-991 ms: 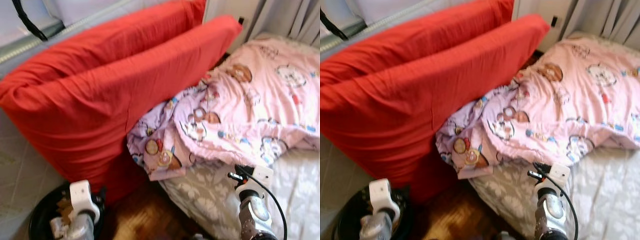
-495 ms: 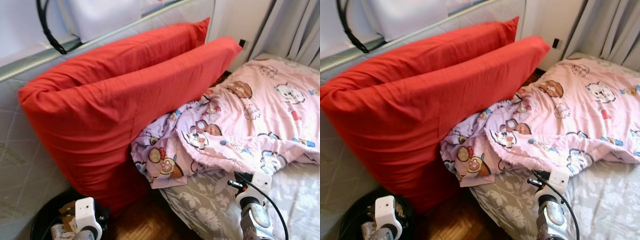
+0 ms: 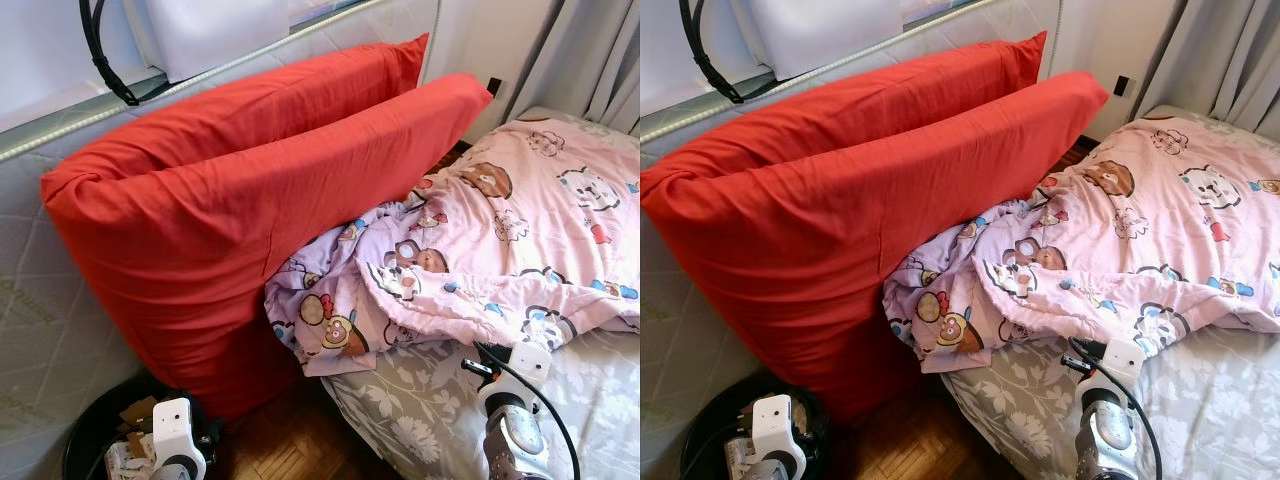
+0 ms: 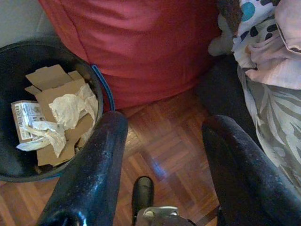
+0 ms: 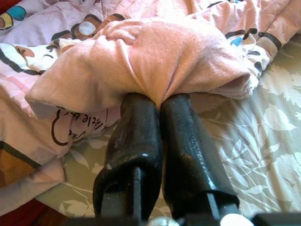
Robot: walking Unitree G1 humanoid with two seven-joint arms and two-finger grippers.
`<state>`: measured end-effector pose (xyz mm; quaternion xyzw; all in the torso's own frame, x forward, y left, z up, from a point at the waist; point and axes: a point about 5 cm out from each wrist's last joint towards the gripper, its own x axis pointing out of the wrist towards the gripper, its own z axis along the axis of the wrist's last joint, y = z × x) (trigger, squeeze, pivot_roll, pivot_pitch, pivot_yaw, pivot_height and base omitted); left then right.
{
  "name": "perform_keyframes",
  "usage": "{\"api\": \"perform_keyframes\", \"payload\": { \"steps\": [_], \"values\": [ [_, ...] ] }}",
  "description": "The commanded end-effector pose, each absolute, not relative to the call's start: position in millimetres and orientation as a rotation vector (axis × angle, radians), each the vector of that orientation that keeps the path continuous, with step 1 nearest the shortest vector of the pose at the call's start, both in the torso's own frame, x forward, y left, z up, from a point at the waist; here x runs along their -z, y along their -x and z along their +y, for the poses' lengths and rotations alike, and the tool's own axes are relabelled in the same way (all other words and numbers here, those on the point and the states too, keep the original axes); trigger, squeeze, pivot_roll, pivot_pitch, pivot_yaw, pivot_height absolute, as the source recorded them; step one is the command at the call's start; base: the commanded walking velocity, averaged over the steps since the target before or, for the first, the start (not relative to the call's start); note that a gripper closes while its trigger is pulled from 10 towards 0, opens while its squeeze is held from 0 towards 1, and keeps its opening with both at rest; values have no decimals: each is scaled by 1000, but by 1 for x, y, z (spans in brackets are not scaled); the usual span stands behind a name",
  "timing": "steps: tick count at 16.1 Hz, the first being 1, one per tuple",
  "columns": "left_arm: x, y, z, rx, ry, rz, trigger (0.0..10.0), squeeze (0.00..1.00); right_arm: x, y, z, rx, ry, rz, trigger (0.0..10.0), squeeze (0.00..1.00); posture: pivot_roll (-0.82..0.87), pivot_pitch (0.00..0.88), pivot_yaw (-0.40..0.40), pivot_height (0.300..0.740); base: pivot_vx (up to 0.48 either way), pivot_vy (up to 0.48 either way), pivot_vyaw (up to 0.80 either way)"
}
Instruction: Clean up the room
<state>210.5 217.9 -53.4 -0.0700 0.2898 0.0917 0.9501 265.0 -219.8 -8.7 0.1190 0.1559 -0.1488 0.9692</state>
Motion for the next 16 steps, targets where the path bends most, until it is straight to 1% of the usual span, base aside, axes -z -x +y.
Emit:
{"api": "perform_keyframes", "payload": {
  "steps": [1, 14, 16],
  "values": [
    [58, -202, 221, -185, 130, 615, 10000, 0, 11, -262, -219, 305, -234, 322, 10000, 0, 34, 129, 8, 740, 0, 0, 0],
    [62, -193, 226, -187, 126, 640, 10000, 0, 11, -261, -222, 326, -196, 329, 10000, 0, 39, 127, 10, 740, 0, 0, 0],
    [62, -193, 225, -183, 128, 642, 10000, 0, 10, -262, -223, 323, -182, 327, 10000, 0, 36, 123, 9, 740, -244, 0, 0]
  ]
}}
